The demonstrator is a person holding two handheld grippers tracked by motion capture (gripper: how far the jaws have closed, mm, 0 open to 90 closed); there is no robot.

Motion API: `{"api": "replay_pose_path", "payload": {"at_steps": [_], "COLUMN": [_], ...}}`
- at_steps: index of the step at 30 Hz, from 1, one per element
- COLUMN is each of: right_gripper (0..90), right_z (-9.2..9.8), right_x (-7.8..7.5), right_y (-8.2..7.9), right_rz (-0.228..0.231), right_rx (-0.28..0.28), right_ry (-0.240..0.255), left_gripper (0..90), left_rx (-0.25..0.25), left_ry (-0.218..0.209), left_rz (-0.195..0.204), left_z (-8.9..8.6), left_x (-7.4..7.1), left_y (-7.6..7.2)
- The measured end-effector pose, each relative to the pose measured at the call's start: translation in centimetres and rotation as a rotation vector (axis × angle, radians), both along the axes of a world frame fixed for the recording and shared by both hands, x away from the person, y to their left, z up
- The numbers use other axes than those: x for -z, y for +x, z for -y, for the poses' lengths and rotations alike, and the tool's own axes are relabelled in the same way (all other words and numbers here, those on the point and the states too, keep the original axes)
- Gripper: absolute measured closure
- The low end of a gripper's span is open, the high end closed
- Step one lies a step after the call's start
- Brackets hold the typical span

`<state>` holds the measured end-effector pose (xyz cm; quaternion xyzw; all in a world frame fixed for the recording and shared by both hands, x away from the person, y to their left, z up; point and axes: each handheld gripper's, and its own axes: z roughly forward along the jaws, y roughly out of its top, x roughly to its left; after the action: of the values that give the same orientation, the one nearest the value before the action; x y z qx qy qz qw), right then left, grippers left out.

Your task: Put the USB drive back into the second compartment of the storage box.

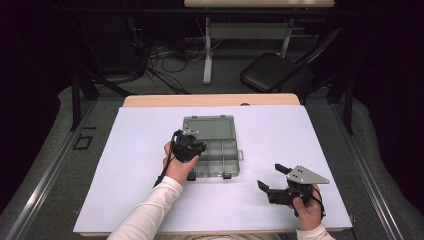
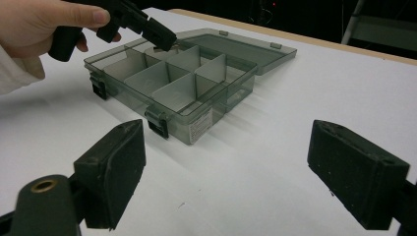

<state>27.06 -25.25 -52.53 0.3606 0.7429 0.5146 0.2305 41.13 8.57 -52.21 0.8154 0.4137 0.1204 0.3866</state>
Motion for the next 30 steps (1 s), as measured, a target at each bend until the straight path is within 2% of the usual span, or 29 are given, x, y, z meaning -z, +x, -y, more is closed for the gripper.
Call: {"api": "replay_pose_path", "payload": {"at_steps": [10,16,24,30], "right_gripper": [14.3,14.3,14.3,14.3], "right_z": [0.0,0.03,0.24,0.3], "right_x": [0.0,0.01,0.12,0.09], "right_y": [0.0,0.0,0.03,-0.01], "right_rz": [-0.002,-0.001,-0.011,-0.014], "right_rx": [0.0,0.0,0.004,0.009], "right_ry": [-0.002,-0.002,0.003,0.01], "left_gripper": [78.8,78.7,78.3,73.5], "left_rx": [-0.007,0.003,-0.01,-0.021], "left_ry": [0.005,0.007,0.005,-0.003], "left_rz": [0.006,-0.004,-0.011,-0.004], "left_z": [0.09,0.02,-0.02,-0.21], "left_x": [0.13,0.11,0.24,0.11], "left_y": [0.04,0.09,0.31,0.29]}}
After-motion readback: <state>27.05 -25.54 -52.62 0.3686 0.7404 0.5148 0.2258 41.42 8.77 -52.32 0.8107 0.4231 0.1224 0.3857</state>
